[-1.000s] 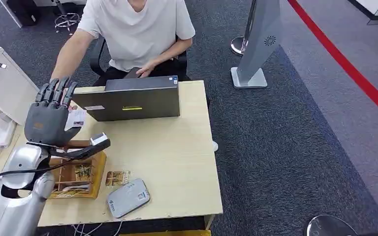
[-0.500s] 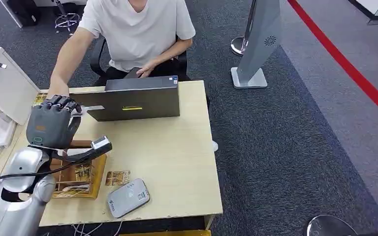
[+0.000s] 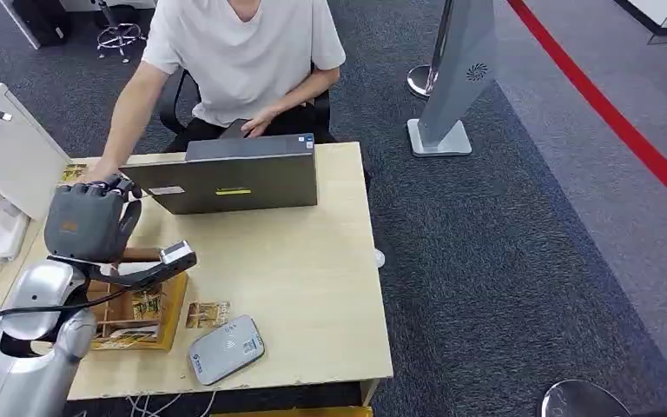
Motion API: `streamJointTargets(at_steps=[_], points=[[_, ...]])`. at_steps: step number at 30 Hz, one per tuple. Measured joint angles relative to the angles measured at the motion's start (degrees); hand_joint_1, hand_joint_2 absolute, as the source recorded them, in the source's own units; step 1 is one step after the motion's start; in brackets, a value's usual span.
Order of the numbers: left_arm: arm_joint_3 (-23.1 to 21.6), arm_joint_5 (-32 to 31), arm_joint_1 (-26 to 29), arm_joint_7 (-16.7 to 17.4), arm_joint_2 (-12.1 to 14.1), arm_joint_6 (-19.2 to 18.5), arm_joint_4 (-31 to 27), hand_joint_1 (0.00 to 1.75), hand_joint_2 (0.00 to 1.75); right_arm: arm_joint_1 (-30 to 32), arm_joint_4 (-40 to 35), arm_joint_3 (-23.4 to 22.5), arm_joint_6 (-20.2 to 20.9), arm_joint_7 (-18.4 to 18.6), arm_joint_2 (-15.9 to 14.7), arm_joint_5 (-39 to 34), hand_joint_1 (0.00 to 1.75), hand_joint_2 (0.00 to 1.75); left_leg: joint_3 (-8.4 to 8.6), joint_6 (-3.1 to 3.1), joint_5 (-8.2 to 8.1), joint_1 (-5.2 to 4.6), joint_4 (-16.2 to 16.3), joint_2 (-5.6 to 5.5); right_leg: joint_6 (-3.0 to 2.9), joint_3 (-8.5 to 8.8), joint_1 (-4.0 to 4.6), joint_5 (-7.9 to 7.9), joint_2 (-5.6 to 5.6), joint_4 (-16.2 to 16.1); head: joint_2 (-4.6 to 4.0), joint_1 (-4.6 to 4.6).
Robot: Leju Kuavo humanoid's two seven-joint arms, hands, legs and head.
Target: Pass the card to the sensor for recognition and then transmit it.
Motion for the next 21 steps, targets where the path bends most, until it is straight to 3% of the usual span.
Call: streamJointTargets(at_steps=[4,10,21], points=[[-0.4,0.3,0.0,0.3,0.0,-2.9,0.0,1.75,1.75,0.0,0.0,-0.1,0.0,-0.1,0.0,0.0,0.0,1.75,0.0,0.0,0.0,0.0,0.0,0.0,0.0,0.0,0.0,0.0,0.0,0.0,0.0,0.0],[-3.9,-1.2,1.1,1.3,-0.6,-10.3,-1.9,1.75,1.75,0.0,0.0,-1.0,-0.1,0.1,0.0,-1.0,0.0,1.75,-0.01,0.03,-0.03,-0.01,0.0,0.0,0.0,0.0,-0.01,0.0,0.0,0.0,0.0,-0.02],[-6.8,-1.5,2.6,1.9,-1.1,-10.8,-3.7,1.75,1.75,0.0,0.0,-1.4,-0.1,0.1,0.0,-1.0,0.0,1.75,-0.03,0.06,-0.05,-0.01,0.0,0.02,0.01,0.0,-0.01,-0.01,0.01,0.0,0.02,0.02]])
